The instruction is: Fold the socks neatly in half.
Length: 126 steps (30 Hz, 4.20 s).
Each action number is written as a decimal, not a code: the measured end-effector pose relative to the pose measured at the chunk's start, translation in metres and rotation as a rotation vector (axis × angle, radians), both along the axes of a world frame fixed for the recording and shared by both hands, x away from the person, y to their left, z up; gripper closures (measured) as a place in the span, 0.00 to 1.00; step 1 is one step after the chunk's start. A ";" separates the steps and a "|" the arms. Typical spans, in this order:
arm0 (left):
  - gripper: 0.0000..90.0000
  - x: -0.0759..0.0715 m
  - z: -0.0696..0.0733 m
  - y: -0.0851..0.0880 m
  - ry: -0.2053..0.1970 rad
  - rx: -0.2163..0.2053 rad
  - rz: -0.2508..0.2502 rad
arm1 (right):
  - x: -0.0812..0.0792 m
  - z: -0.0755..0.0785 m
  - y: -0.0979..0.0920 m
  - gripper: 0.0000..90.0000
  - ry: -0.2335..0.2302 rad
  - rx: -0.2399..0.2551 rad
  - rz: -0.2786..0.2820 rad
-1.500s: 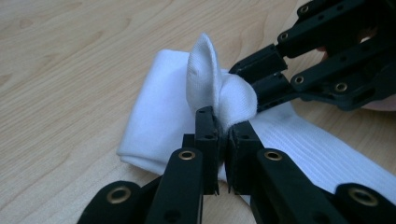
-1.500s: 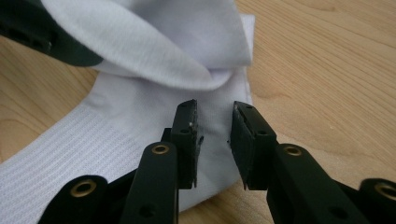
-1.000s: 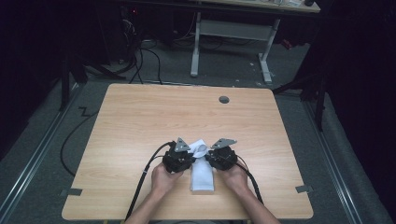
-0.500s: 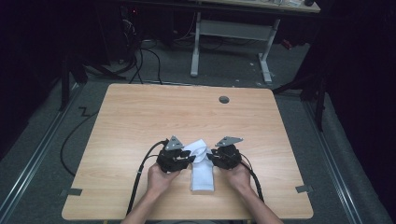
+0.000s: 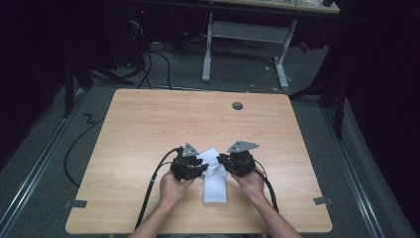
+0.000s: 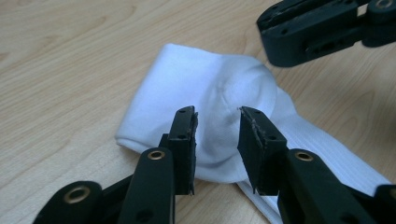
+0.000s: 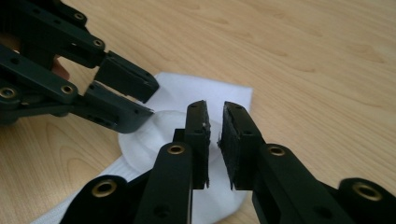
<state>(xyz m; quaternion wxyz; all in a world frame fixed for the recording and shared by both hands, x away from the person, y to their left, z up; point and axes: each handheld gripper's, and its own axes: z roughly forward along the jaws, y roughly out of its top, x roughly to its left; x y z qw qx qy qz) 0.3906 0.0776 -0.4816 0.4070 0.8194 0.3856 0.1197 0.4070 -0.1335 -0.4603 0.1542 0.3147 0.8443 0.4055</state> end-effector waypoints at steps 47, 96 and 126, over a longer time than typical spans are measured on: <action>0.48 0.060 -0.006 0.033 0.045 0.006 0.286 | 0.031 -0.041 0.011 0.75 0.032 -0.079 -0.018; 0.95 0.048 0.010 0.035 0.013 -0.129 0.126 | -0.002 -0.022 0.027 0.88 0.084 -0.022 0.071; 0.95 0.006 0.027 0.023 -0.045 -0.135 -0.120 | 0.015 -0.035 0.055 0.88 0.070 -0.065 -0.013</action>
